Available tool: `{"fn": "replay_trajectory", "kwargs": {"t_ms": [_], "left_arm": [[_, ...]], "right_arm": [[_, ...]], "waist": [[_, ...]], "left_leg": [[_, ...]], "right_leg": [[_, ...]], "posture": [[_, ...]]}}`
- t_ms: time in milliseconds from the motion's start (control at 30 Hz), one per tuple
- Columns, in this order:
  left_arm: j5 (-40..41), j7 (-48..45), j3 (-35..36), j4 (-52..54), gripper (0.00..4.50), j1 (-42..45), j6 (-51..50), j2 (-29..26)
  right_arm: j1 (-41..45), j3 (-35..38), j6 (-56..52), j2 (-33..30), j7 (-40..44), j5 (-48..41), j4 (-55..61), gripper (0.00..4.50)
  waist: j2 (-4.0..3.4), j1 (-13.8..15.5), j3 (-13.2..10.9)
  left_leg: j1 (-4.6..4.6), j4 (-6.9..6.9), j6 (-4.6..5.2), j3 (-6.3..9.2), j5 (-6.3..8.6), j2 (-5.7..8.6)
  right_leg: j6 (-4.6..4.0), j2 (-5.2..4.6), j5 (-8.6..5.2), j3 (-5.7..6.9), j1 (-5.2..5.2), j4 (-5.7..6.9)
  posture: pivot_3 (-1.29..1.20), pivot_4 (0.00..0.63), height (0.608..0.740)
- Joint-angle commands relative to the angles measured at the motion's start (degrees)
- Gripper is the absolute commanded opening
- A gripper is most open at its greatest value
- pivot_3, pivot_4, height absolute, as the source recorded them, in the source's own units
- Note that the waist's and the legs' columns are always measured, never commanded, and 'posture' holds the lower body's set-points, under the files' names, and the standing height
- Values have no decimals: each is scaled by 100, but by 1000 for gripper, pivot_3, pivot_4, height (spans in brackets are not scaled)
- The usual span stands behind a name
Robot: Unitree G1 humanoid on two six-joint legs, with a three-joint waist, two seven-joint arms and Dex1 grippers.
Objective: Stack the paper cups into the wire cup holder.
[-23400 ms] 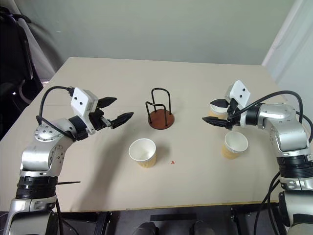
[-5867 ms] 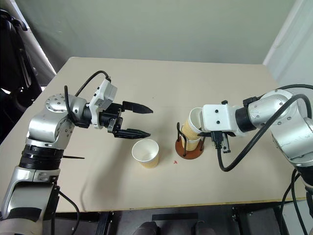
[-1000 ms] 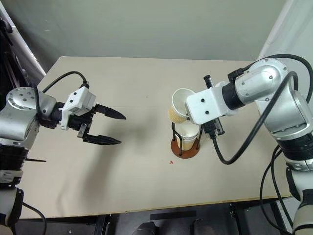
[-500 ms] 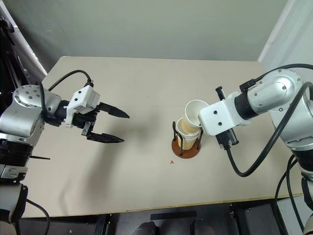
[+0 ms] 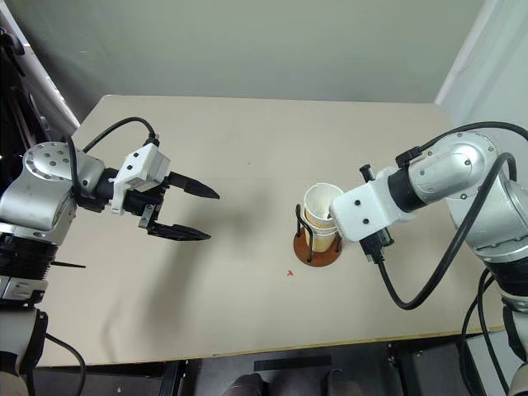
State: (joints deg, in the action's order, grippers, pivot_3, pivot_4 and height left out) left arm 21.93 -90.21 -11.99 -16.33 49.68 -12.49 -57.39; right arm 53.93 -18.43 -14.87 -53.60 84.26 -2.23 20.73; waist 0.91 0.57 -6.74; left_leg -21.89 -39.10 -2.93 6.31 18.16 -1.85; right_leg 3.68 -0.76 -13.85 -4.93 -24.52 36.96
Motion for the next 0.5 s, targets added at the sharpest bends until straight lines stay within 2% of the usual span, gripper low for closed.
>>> {"fn": "replay_trajectory", "kwargs": {"t_ms": [33,67,267,500], "left_arm": [[-11,-228,167,69,4500,63,67,-29],[-13,-228,175,69,4500,63,64,-24],[103,-80,360,100,4500,34,-93,130],[875,783,1029,719,4500,-203,-1236,845]], "right_arm": [[264,204,-124,267,-428,69,-78,2781],[316,212,-119,345,-539,136,-175,3045],[388,517,-575,625,-1209,89,-692,3045],[2,1204,-1682,1071,-1914,-524,-1333,3045]], "waist": [[0,-2,0],[0,-4,0],[1,11,0],[0,18,1]], "left_leg": [[0,0,0,0,0,0],[0,0,0,0,0,0],[0,0,1,2,0,1],[0,-2,-1,0,-1,1]], "right_leg": [[0,0,0,0,0,0],[0,0,0,0,-1,0],[1,-1,0,2,0,-2],[1,-1,0,5,4,-1]], "posture": [[0,150,740],[0,150,740],[0,150,740],[0,150,740]]}}
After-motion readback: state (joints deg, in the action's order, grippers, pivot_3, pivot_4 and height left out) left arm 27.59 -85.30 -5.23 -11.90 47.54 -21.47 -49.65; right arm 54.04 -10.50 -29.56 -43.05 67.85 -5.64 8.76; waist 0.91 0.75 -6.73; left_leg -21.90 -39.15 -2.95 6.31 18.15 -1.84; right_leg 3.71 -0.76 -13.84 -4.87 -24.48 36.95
